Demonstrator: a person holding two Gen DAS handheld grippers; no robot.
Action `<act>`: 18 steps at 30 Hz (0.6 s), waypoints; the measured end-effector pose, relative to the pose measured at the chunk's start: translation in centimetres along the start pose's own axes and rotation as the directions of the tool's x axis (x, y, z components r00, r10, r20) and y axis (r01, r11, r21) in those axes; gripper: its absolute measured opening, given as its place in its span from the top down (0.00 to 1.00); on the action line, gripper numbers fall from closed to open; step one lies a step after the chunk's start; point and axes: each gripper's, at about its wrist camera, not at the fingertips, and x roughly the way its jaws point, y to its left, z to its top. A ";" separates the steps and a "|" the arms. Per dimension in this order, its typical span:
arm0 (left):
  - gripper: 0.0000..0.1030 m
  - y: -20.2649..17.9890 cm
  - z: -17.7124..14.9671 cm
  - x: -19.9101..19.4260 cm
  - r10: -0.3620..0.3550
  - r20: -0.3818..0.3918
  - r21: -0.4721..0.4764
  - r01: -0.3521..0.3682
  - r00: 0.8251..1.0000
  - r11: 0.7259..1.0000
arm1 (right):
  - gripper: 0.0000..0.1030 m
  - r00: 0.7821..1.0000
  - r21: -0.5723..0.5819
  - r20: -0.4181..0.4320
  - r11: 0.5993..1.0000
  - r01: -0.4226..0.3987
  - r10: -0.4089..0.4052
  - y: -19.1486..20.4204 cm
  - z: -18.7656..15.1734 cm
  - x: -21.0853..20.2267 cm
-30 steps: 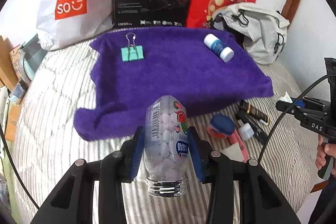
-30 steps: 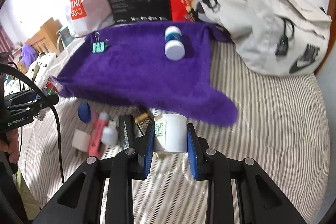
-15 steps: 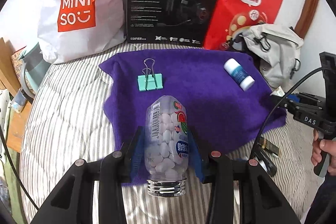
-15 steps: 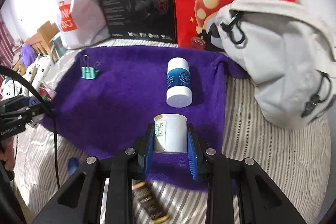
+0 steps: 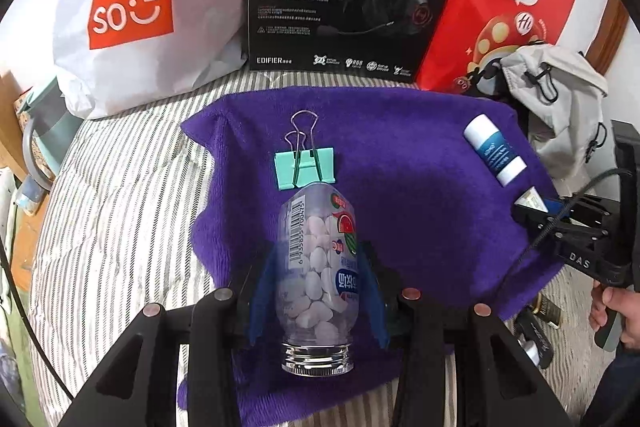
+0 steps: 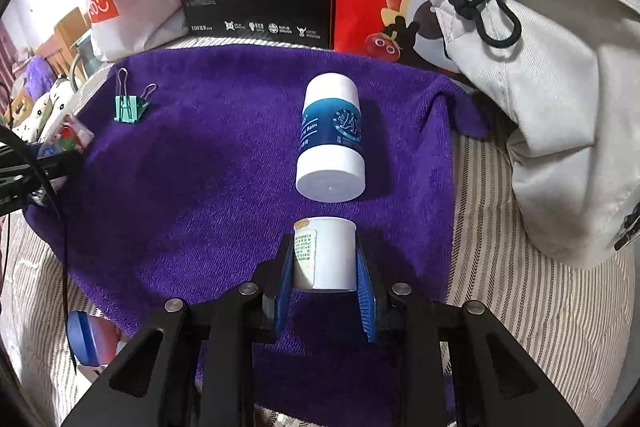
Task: Organize rigid objects
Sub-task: 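Set the pill bottle by the clip while the right tool sets the jar by the balm stick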
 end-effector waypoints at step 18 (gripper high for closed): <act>0.62 -1.4 1.1 3.5 0.102 -0.016 0.056 -0.101 0.995 0.993 | 0.64 1.000 -0.034 -0.005 0.999 -0.028 0.028 -0.2 -0.5 -1.0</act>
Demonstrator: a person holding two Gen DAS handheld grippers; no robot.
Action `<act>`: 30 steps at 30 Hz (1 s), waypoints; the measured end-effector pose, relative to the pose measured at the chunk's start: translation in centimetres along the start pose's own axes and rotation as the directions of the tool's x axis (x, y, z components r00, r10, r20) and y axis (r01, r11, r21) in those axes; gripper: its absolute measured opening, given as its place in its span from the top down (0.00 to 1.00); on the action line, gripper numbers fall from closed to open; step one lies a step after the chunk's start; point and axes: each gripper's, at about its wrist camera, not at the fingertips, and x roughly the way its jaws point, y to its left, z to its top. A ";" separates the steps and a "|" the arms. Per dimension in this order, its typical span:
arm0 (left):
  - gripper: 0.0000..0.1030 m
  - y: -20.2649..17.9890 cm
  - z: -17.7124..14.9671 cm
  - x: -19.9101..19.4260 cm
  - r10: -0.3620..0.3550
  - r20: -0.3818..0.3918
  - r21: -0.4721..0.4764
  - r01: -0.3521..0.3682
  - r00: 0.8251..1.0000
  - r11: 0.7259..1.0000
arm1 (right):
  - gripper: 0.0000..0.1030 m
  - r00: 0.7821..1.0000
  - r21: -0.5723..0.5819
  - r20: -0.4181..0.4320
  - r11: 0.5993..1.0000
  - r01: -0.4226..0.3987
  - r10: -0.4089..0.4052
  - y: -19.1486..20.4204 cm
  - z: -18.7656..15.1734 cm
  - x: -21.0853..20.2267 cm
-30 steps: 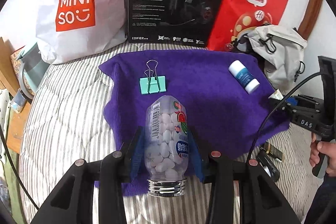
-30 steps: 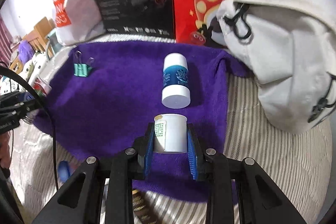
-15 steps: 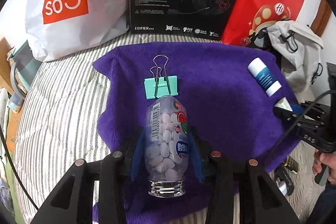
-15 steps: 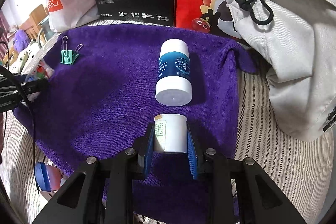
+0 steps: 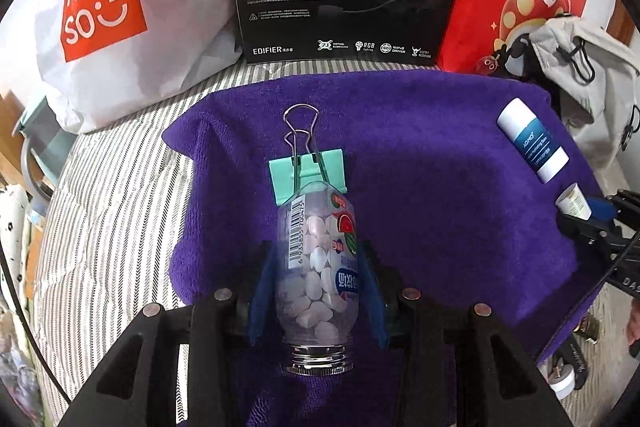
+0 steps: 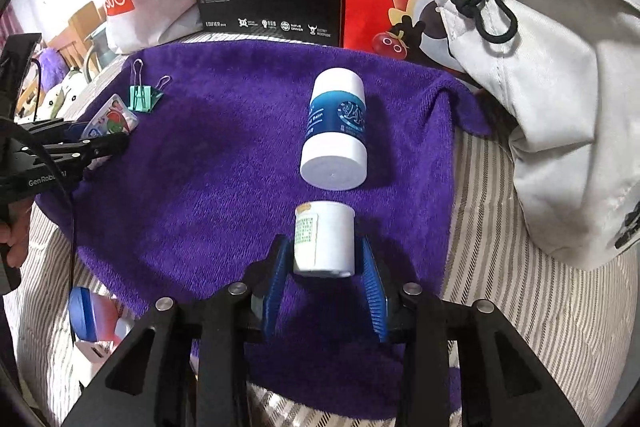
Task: Organize rigid objects
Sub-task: 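Set the pill bottle by the clip while the right tool sets the jar by the balm stick, then grasp the white plug cube with the left tool while the right grasps the Grand Reserve box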
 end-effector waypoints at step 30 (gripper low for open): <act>0.36 -6.0 -9.8 -11.7 -0.140 0.002 -0.018 0.140 0.990 0.990 | 0.26 0.993 0.224 0.119 0.975 -0.009 -0.018 -2.5 -11.0 -13.6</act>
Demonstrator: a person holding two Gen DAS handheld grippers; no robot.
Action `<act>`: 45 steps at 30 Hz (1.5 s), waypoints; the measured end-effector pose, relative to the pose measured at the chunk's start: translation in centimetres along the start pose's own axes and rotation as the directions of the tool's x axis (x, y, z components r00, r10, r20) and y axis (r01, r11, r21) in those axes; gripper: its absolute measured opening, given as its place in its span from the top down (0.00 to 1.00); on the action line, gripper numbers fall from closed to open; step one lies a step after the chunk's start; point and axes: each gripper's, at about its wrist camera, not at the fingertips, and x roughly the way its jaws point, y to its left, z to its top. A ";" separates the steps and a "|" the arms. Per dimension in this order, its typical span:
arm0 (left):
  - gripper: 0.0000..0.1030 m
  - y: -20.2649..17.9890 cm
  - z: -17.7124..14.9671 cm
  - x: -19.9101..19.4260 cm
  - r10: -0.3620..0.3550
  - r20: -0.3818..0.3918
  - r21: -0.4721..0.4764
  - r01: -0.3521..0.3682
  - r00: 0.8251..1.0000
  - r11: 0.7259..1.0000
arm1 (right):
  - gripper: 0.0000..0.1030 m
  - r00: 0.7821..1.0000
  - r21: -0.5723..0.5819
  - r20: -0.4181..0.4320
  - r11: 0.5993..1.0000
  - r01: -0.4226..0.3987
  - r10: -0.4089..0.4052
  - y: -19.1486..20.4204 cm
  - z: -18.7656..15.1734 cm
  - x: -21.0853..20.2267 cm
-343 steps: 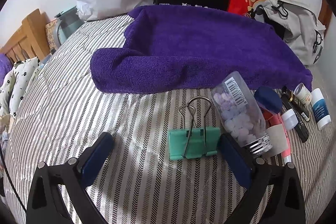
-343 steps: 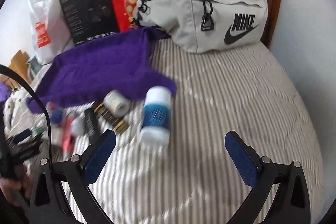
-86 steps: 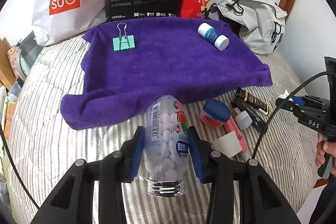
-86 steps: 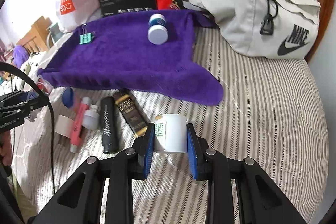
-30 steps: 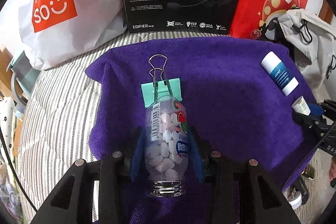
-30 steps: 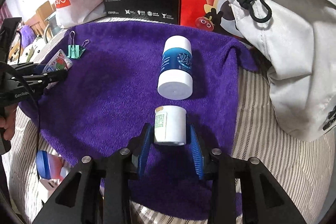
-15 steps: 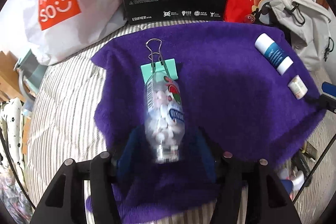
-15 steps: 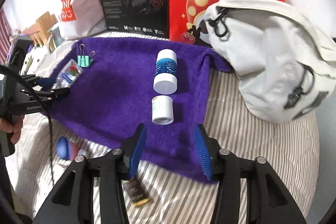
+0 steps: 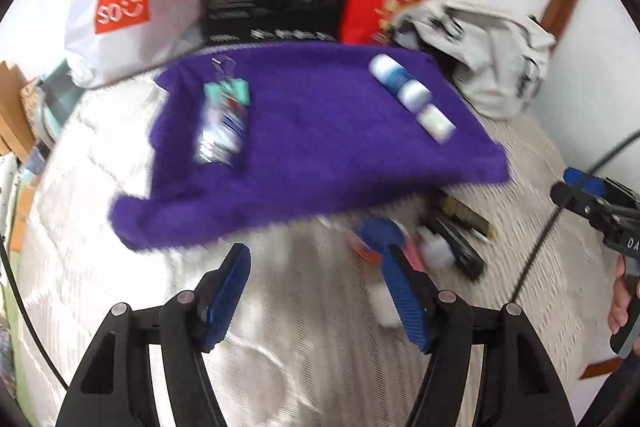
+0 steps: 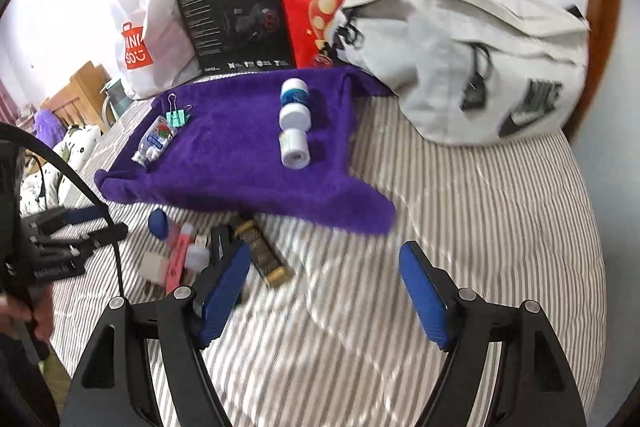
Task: Organize rigid objects
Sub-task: 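Grasp the white plug cube with the left tool while the right grasps the Grand Reserve box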
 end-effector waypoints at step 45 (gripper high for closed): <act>0.75 0.9 -3.2 3.2 0.037 -0.036 0.033 -0.036 0.999 0.999 | 0.35 0.997 -0.347 -0.071 0.937 -0.036 0.011 5.6 -0.7 9.8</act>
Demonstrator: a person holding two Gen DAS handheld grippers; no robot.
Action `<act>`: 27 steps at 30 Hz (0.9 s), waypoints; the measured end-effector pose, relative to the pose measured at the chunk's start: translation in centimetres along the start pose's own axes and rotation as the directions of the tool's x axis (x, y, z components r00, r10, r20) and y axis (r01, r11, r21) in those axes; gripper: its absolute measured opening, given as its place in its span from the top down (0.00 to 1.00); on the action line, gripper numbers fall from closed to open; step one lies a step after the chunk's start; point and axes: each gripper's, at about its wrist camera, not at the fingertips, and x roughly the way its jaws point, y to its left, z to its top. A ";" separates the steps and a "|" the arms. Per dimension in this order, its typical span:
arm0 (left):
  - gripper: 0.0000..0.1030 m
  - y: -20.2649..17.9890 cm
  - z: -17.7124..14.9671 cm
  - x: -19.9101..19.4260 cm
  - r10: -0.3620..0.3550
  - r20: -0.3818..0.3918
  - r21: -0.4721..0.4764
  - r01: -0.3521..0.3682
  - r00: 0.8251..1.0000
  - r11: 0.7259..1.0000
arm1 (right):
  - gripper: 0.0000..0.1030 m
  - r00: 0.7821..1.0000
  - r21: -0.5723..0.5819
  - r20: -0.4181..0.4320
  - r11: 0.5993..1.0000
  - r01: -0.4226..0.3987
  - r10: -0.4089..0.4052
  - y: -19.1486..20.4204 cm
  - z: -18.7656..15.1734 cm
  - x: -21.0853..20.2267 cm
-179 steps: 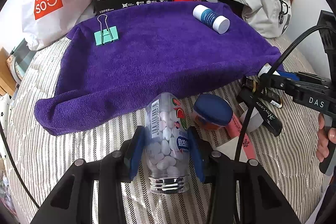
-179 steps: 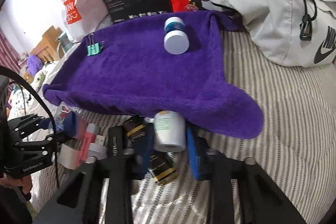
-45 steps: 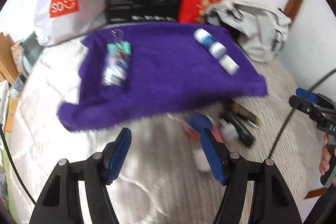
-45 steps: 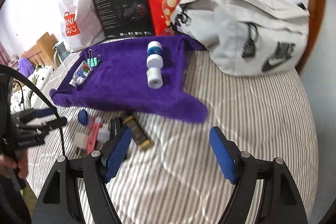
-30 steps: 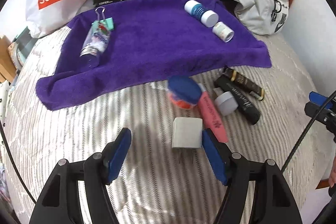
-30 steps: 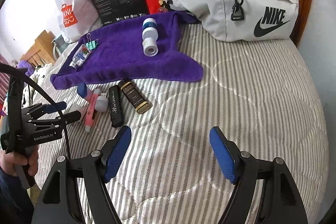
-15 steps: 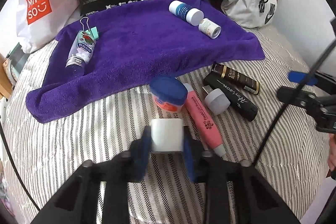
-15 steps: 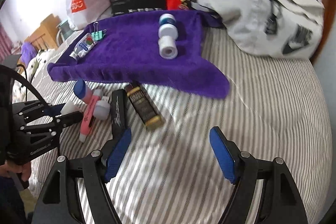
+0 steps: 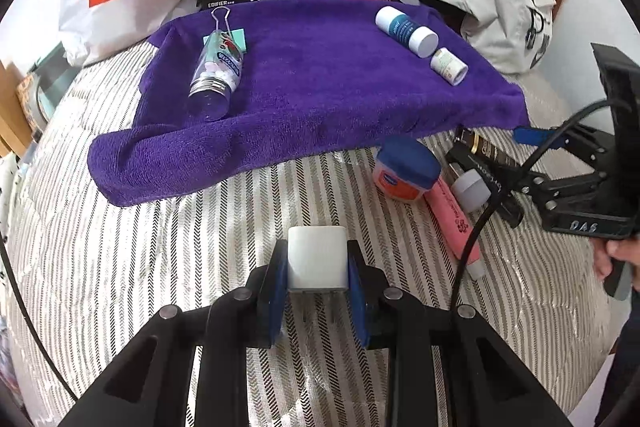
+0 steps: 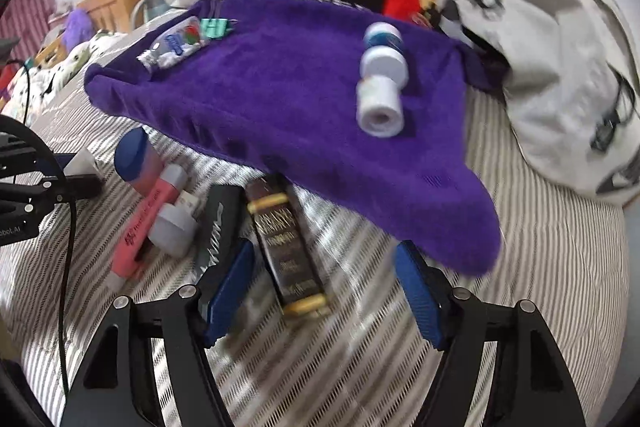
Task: Organize rigid objects
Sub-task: 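Grasp the white plug cube with the left tool while the right grasps the Grand Reserve box, then lift the plug cube with the left tool while the right lifts the Grand Reserve box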
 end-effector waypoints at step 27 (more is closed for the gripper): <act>0.75 -0.7 -0.3 -0.1 0.073 0.025 0.057 -0.075 0.997 0.996 | 0.78 0.997 0.117 -0.068 0.993 0.034 -0.026 -0.3 -3.2 -2.5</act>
